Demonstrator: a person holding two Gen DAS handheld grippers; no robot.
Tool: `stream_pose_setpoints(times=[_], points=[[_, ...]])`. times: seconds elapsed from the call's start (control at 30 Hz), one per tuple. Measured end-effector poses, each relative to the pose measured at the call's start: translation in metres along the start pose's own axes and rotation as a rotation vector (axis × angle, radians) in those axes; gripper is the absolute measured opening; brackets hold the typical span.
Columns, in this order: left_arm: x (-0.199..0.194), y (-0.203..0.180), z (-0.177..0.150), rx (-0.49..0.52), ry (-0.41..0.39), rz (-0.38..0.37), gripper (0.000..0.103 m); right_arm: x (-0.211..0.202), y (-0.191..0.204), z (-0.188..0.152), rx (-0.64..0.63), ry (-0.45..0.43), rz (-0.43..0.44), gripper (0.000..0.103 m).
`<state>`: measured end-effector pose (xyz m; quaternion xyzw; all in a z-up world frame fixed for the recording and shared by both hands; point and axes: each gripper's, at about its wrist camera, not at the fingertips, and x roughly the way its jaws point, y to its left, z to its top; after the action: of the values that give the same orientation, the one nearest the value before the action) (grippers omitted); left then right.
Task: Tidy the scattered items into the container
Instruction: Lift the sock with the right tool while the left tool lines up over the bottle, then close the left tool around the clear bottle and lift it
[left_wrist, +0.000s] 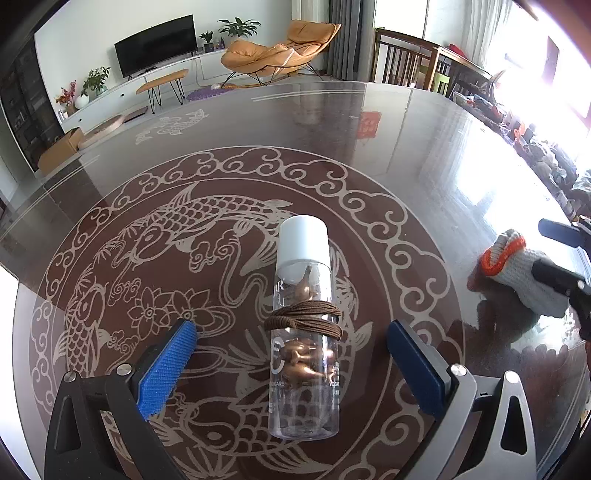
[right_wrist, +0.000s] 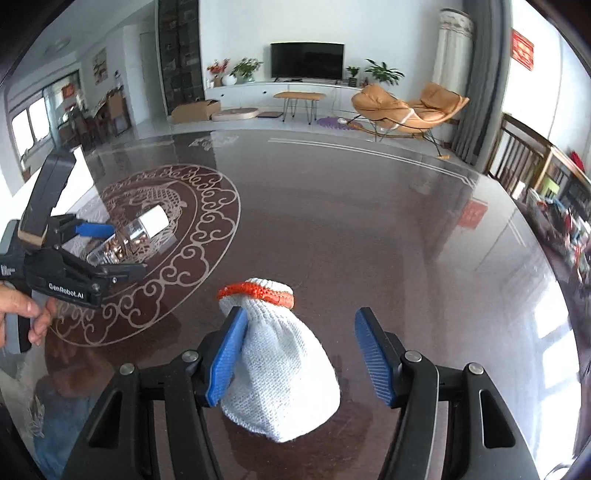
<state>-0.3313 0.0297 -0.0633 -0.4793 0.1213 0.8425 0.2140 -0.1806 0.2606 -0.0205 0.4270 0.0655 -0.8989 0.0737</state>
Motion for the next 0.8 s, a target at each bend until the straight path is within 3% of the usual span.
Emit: stream_pose_setpoints(times=[0.17, 0.2, 0.27, 0.3, 0.33, 0.37, 0.43, 0.67, 0.8], points=[[0.0, -0.003, 0.003, 0.006, 0.021, -0.003, 0.102, 0.009, 0.008, -0.011, -0.055, 0.057, 0.1, 0.062], [-0.002, -0.004, 0.003, 0.015, 0.014, -0.007, 0.096, 0.011, 0.009, -0.015, -0.055, 0.066, 0.103, 0.062], [-0.01, -0.007, 0.003, 0.023, -0.014, -0.01, 0.05, 0.013, 0.006, -0.023, -0.019, 0.052, 0.115, 0.061], [-0.012, -0.007, 0.004, 0.018, -0.015, -0.007, 0.038, 0.012, 0.003, -0.027, 0.0, 0.038, 0.113, 0.06], [-0.013, -0.007, 0.004, 0.015, -0.012, -0.01, 0.033, 0.011, 0.001, -0.029, 0.022, 0.035, 0.104, 0.058], [-0.014, -0.007, 0.004, 0.017, -0.011, -0.014, 0.033, 0.01, -0.002, -0.031, 0.041, 0.032, 0.104, 0.045], [-0.017, -0.011, 0.0, 0.028, -0.018, 0.007, 0.033, 0.007, -0.006, -0.037, 0.075, 0.032, 0.114, 0.037], [-0.039, -0.011, -0.031, -0.094, -0.042, -0.02, 0.032, -0.013, -0.018, -0.059, 0.192, 0.021, 0.181, 0.037], [-0.056, -0.023, -0.058, -0.109, -0.053, 0.008, 0.032, -0.023, -0.019, -0.07, 0.265, 0.022, 0.216, 0.037]])
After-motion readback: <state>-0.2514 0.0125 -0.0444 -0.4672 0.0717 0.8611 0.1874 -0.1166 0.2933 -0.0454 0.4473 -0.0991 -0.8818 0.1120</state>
